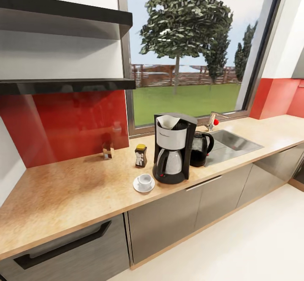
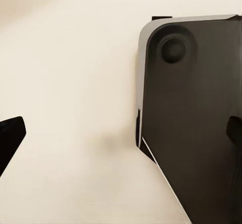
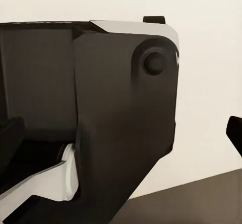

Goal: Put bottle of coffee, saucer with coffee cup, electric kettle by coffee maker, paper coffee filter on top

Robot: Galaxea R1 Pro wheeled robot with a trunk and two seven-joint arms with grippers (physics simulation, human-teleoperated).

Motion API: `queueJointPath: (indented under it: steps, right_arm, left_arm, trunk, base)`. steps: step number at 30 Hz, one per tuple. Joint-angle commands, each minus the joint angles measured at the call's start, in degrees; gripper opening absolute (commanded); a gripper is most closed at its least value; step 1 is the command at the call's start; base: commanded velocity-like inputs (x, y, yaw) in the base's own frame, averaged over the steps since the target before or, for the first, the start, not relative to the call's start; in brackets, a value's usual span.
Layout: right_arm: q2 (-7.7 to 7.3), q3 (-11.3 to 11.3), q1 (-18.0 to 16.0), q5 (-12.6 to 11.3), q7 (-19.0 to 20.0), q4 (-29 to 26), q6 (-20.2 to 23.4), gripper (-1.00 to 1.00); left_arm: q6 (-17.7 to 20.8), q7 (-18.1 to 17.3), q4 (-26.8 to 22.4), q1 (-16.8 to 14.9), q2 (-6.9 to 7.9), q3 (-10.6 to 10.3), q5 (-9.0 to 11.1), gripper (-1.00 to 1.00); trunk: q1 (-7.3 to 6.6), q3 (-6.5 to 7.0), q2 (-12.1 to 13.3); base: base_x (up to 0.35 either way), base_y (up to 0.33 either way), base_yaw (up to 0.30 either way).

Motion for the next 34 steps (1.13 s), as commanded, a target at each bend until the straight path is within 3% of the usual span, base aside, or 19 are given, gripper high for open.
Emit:
queueJointPath:
  steps: [1, 15, 22, 34]
  right_arm:
    - [0.01, 0.5, 0.0, -0.5, -0.2, -0.1, 0.3, 1.0]
    - [0.05, 0.3, 0.0, -0.8, -0.2, -0.5, -1.7, 1.0]
    - [0.12, 0.4, 0.0, -0.8, -0.2, -0.5, -10.7, 1.0]
    - [0.12, 0.4, 0.0, -0.8, -0.2, -0.5, -11.9, 1.0]
  left_arm:
    - [-0.3, 0.2, 0.1, -0.1, -0.01, 0.4, -0.6, 1.0]
    - [-0.9, 0.2, 0.1, -0.1, -0.12, 0.2, -0.7, 1.0]
    - [-0.8, 0.2, 0.1, -0.1, -0.17, 0.1, -0.8, 1.0]
    - [-1.0, 0.2, 0.0, -0.1, -0.13, 0.1, -0.7, 1.0]
  trunk:
    - [0.03, -0.12, -0.1]
    - [0.03, -0.12, -0.1]
    - [0.03, -0.12, -0.1]
    - [0.03, -0.12, -0.1]
  base:
    - [0.0, 0.0, 0.0]
    - [0.0, 0.0, 0.0]
    - [0.0, 0.0, 0.0]
    - [0.0, 0.0, 0.0]
